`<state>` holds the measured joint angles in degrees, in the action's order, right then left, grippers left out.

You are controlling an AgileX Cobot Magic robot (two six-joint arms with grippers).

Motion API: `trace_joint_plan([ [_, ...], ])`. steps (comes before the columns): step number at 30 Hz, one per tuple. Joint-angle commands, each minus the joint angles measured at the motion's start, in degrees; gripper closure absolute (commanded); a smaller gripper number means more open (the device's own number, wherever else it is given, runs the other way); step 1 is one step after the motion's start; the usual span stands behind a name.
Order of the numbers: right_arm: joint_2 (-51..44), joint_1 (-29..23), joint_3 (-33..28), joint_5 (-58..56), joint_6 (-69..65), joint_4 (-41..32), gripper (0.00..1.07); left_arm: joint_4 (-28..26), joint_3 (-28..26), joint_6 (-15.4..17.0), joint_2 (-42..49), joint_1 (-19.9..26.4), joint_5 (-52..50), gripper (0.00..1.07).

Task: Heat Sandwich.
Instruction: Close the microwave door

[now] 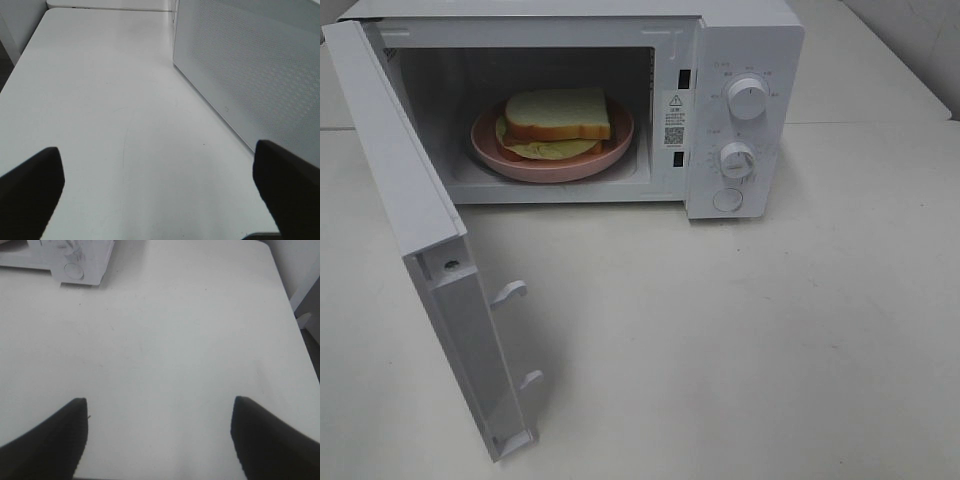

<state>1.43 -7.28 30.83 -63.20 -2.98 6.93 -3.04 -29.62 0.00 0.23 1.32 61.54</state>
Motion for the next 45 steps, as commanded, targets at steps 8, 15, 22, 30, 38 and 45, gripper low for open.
trace_joint_plan([
  [8, -3.15, 3.78, -2.41, 6.02, 0.63, -3.55, 0.31, -0.06, 0.06, 0.0, 1.15, 0.11, -0.46, 0.09],
  [15, -3.15, 3.78, -2.29, 6.02, 0.8, -3.72, 0.31, -0.06, 0.06, 0.0, 1.15, 0.11, -0.46, 0.09],
  [22, -3.15, 3.78, -2.29, 6.02, 0.8, -3.72, 0.31, -0.06, 0.06, 0.0, 1.15, 0.11, -0.46, 0.09],
  [30, -3.15, 3.78, -2.29, 6.02, 0.8, -3.72, 0.31, -0.06, 0.06, 0.0, 1.15, 0.11, -0.46, 0.09],
  [38, -3.15, 3.78, -2.29, 6.02, 0.8, -3.72, 0.31, -0.06, 0.06, 0.0, 1.15, 0.11, -0.46, 0.09],
  [45, -3.15, 3.78, -2.29, 6.02, 0.8, -3.72, 0.31, -0.06, 0.06, 0.0, 1.15, 0.11, -0.46, 0.09],
])
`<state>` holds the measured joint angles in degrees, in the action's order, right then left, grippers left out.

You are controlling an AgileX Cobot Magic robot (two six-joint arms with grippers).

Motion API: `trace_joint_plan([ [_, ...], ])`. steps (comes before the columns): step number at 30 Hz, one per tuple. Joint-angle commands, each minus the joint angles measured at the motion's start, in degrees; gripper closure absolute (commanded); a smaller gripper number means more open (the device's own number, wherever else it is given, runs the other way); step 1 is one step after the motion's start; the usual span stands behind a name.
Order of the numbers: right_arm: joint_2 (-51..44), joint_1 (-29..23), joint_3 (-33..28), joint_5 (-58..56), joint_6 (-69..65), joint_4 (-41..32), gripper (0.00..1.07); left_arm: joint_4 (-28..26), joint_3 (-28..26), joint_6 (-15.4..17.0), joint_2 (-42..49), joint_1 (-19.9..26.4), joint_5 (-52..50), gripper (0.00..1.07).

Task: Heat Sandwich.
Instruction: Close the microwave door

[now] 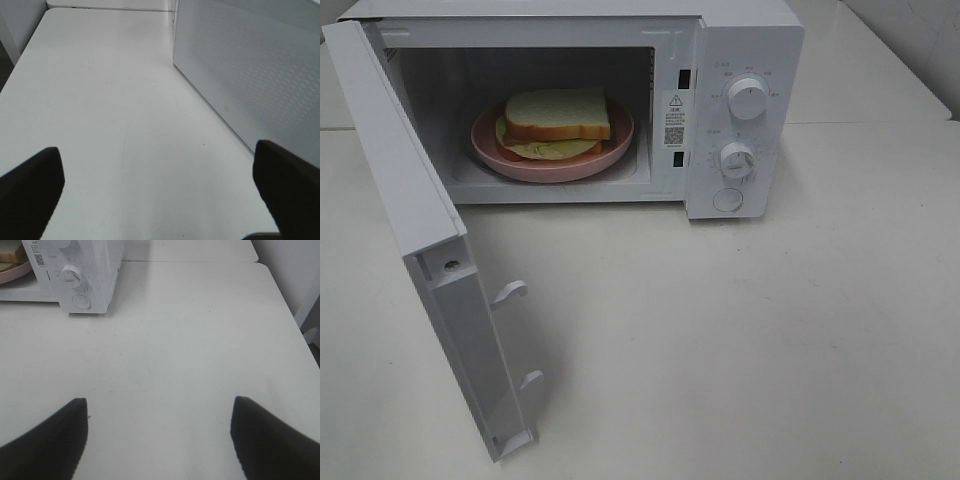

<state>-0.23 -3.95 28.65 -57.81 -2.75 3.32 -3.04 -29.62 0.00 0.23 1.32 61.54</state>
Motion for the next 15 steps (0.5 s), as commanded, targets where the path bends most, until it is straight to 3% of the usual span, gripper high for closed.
trace_joint_plan([
  [1, -1.49, 0.46, -0.11, 0.63, 0.57, -0.11, 0.31, -0.06, 0.06, 0.0, 1.15, 0.11, -0.46, 0.09],
  [15, -1.49, 0.46, -0.11, 0.63, 0.57, -0.11, 0.32, -0.06, 0.06, 0.0, 1.15, 0.11, -0.46, 0.09],
])
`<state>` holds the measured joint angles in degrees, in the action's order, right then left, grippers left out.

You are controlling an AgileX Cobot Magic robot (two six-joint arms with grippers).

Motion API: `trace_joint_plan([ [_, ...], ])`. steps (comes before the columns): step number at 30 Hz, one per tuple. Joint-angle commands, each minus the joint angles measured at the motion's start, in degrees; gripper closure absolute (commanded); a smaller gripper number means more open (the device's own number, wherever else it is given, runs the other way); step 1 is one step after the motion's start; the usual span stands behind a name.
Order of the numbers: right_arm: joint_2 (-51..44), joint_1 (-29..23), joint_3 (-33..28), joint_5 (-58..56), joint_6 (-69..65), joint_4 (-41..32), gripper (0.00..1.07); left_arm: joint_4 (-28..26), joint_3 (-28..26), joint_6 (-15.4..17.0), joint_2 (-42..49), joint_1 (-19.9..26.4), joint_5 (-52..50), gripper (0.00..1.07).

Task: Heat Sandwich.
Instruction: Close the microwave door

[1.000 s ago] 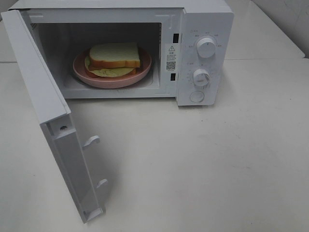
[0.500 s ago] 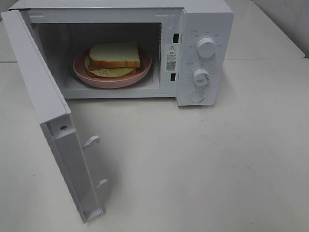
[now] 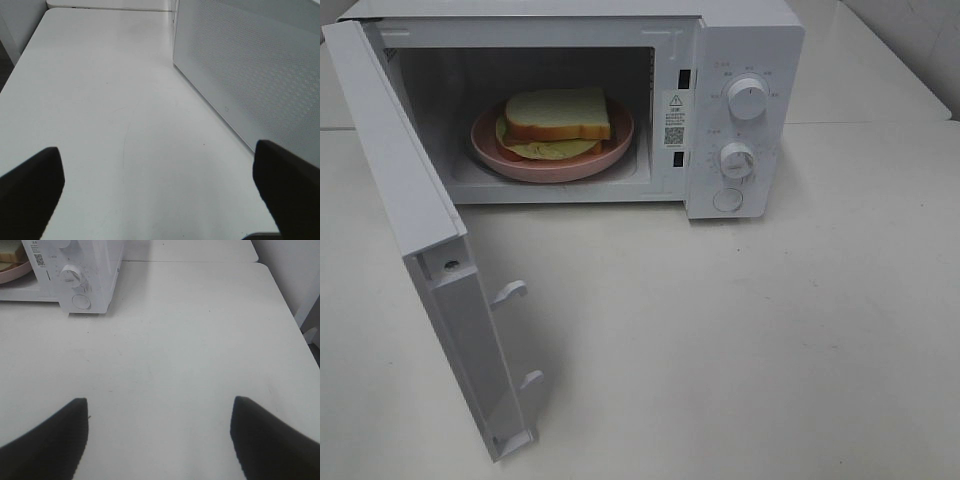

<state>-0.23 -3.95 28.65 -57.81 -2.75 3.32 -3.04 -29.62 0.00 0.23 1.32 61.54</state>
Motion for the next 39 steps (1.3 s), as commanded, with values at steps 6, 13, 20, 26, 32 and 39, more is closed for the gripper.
trace_joint_plan([
  [6, -1.49, 0.46, -0.11, 0.63, 0.57, -0.11, 0.32, 0.06, -0.06, 0.0, 1.03, 0.11, -0.63, 0.09],
  [13, -1.49, 0.46, -0.11, 0.63, 0.52, -0.11, 0.32, 0.23, -1.83, 0.0, -5.16, 0.11, -6.13, 0.16],
  [20, -1.49, 0.46, -0.11, 0.63, 0.52, -0.11, 0.32, 0.17, -1.83, 0.0, -14.04, 0.11, -9.91, 0.44],
  [26, -1.49, 0.46, -0.11, 0.63, 0.52, -0.11, 0.32, 0.34, -1.72, 0.0, -23.26, 0.11, -15.99, 0.81],
  [32, -1.49, 0.46, -0.11, 0.63, 0.52, -0.11, 0.32, 0.34, 1.83, 0.0, -32.72, 0.11, -28.76, 1.07],
  [39, -1.49, 0.46, -0.11, 0.63, 0.52, -0.11, 0.32, 0.57, 8.02, 0.0, -38.9, 0.11, -47.67, 1.07],
])
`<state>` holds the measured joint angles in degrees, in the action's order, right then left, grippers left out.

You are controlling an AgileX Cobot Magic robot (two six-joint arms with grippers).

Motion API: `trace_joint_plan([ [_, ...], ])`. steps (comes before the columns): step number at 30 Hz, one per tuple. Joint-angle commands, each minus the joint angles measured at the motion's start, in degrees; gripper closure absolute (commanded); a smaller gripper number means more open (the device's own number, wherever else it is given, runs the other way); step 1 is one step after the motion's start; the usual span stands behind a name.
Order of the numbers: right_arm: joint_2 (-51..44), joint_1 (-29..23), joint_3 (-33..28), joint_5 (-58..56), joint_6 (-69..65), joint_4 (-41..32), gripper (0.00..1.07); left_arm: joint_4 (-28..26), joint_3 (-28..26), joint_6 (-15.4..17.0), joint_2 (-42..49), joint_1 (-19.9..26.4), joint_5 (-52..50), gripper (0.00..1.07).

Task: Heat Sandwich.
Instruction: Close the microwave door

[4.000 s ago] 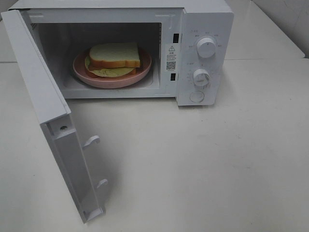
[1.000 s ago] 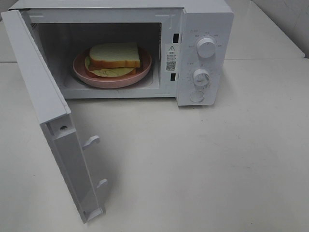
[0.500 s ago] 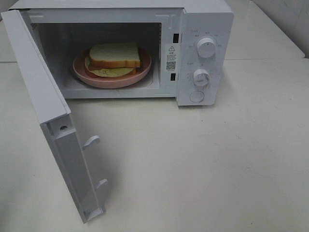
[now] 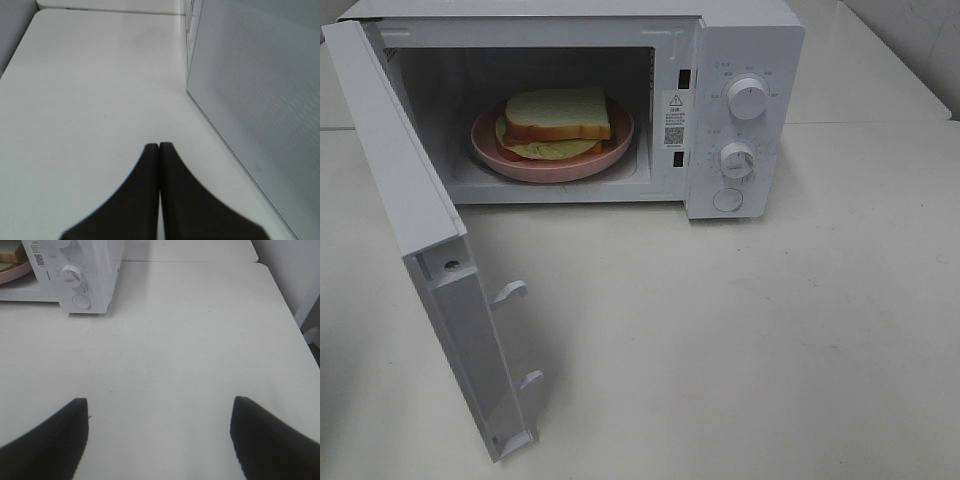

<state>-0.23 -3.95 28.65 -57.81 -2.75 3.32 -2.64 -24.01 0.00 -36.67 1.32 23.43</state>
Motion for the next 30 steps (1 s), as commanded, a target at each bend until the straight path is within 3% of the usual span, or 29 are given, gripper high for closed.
trace_joint_plan([
  [1, -1.49, 0.46, -0.11, 0.63, 0.52, -0.11, 0.32, 0.17, 4.64, 0.0, -4.07, 0.11, -16.21, 1.07],
  [9, -1.49, 0.46, -0.11, 0.63, 0.52, -0.11, 0.32, 0.69, 10.6, 0.0, -13.58, 0.11, -38.22, 1.07],
  [12, -1.49, 0.46, -0.11, 0.63, 0.52, -0.11, 0.32, 2.98, 12.26, 0.0, -21.43, 0.11, -50.59, 1.07],
  [14, -1.49, 0.46, -0.11, 0.63, 0.52, -0.11, 0.32, 4.24, 12.32, 0.0, -23.15, 0.11, -53.46, 1.07],
  [17, -1.49, 0.46, -0.11, 0.63, 0.52, -0.11, 0.32, 10.26, 12.32, 2.12, -30.71, 0.11, -62.45, 1.07],
  [18, -1.49, 0.46, -0.11, 0.63, 0.52, -0.11, 0.32, 13.18, 12.32, 4.87, -34.43, 0.11, -65.95, 1.07],
  [22, -1.49, 0.46, -0.11, 0.63, 0.52, -0.11, 0.32, 18.79, 12.32, 7.96, -39.48, 0.11, -73.22, 1.07],
  [23, -1.49, 0.46, -0.11, 0.63, 0.52, -0.11, 0.32, 18.79, 12.32, 7.96, -39.48, 0.11, -73.22, 1.07],
  [26, -1.49, 0.46, -0.11, 0.63, 0.52, -0.11, 0.32, 25.32, 11.69, 8.14, -45.95, 0.0, -81.36, 1.07],
  [30, -1.49, 0.46, -0.11, 0.63, 0.52, -0.11, 0.32, 25.67, 10.03, 8.14, -50.48, -2.75, -82.91, 1.07],
])
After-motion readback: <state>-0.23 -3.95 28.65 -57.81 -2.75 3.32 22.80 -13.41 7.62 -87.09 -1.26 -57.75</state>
